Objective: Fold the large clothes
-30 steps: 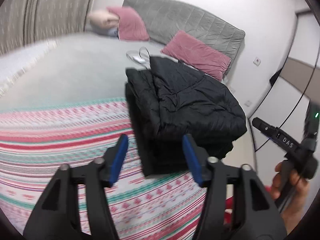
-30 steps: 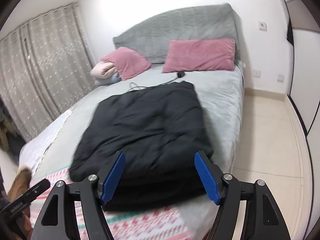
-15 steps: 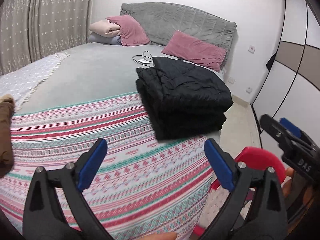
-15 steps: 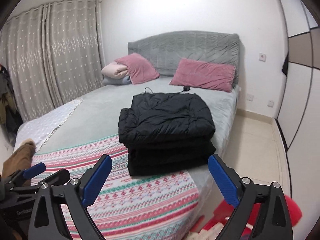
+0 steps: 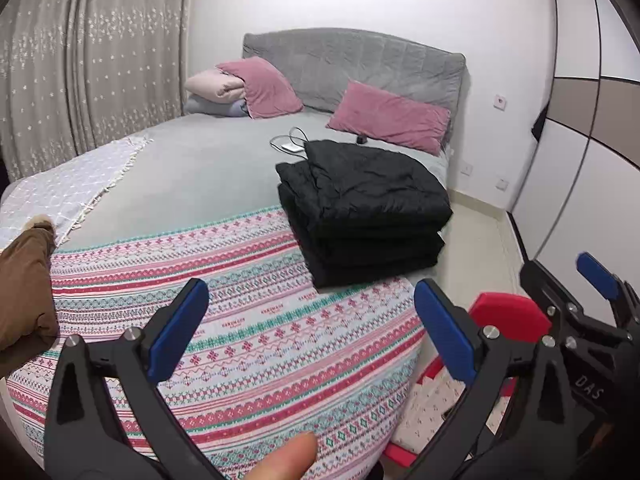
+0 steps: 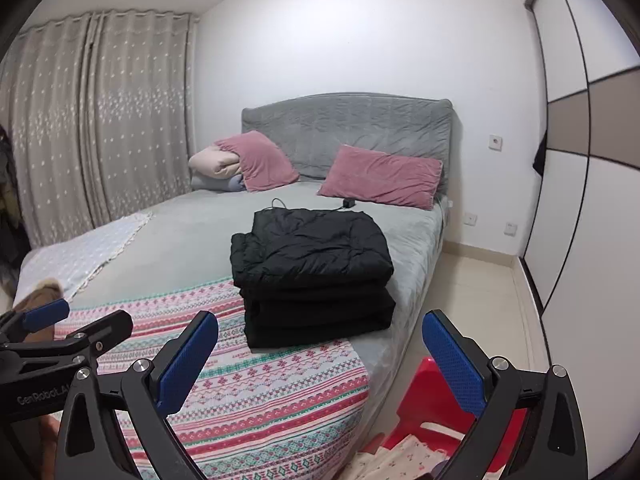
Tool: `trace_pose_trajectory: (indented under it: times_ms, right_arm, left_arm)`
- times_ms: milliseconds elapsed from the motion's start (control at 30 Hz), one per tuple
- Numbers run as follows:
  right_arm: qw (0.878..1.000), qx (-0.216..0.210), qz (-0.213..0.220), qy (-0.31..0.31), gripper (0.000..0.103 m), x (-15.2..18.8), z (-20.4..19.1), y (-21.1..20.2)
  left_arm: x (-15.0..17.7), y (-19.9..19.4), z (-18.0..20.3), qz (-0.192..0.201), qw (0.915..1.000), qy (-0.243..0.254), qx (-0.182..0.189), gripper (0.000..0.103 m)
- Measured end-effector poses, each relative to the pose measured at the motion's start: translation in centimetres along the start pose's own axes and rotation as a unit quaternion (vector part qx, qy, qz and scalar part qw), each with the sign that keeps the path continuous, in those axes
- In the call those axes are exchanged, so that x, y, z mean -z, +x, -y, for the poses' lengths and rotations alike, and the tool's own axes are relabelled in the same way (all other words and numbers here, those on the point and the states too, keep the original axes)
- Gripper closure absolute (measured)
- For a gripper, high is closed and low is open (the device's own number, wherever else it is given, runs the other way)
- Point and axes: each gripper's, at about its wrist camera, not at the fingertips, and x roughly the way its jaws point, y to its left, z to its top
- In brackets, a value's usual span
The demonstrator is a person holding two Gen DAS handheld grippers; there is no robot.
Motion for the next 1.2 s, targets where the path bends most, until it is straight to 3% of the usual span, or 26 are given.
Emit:
trace_pose_trajectory:
  times_ms: [433, 1200]
  right_arm:
    - [1.0, -0.01, -0.023, 0.018, 0.0, 2.1, -1.3, 3.5]
    - [0.999, 0.015, -0.031, 0.015, 0.0, 3.2, -0.9, 4.5]
  left_arm:
    - [2.0, 2.7, -1.0, -0.003, 0.9997, -0.004, -0.024, 0.001]
    - [2.3, 3.5, -0.2, -0.009, 0.999, 0.017, -0.04, 0.001]
